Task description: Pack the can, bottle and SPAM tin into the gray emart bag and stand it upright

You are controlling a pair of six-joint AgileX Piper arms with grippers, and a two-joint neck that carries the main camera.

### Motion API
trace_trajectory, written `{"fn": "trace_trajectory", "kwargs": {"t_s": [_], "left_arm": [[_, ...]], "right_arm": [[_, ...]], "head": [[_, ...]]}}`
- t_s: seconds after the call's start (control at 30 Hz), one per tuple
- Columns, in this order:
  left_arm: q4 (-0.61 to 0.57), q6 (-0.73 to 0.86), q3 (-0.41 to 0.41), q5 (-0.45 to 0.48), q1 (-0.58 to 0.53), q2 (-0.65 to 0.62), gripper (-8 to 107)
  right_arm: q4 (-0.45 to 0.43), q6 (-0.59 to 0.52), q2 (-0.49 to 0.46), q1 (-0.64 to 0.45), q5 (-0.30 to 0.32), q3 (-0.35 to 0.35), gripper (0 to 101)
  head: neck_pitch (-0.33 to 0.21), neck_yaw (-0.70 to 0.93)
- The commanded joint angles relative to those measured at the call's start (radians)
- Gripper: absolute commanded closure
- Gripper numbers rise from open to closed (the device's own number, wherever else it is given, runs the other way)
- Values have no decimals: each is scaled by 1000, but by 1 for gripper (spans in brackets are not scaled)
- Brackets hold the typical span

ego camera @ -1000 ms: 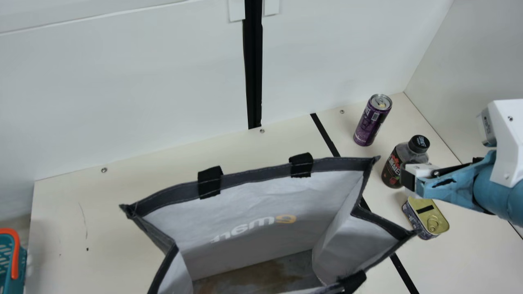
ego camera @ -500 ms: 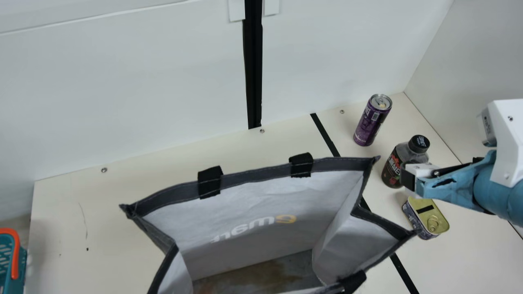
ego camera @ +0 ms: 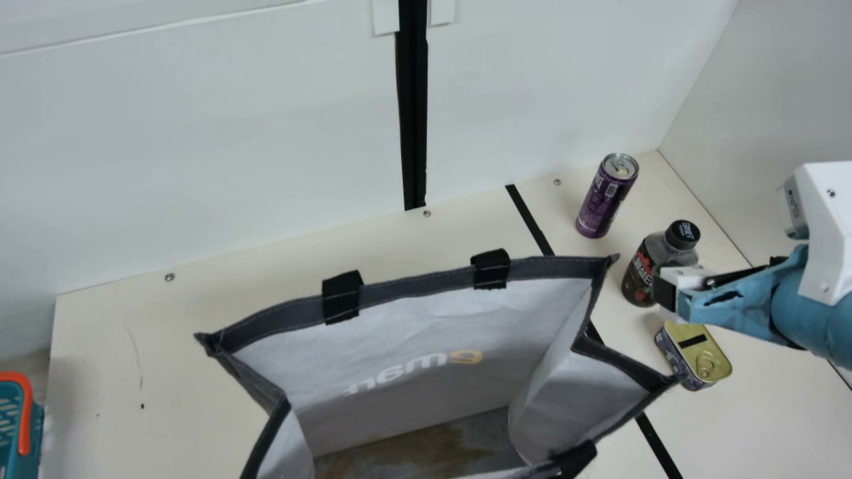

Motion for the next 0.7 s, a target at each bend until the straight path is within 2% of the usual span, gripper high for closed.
{"fn": "trace_trajectory", "kwargs": {"t_s": [0.0, 0.33, 0.67], "left_arm": [[21, -13, -25, 3, -46, 21, 9], [86, -32, -146, 15, -188, 122, 9], [117, -2, -255, 2, -284, 215, 9]], "right_arm": [[0, 0, 0, 0, 0, 0, 6], [0, 0, 0, 0, 0, 0, 6], [0, 0, 0, 0, 0, 0, 6]], "head": [[-23, -2], [-23, -2], [-23, -2]]}}
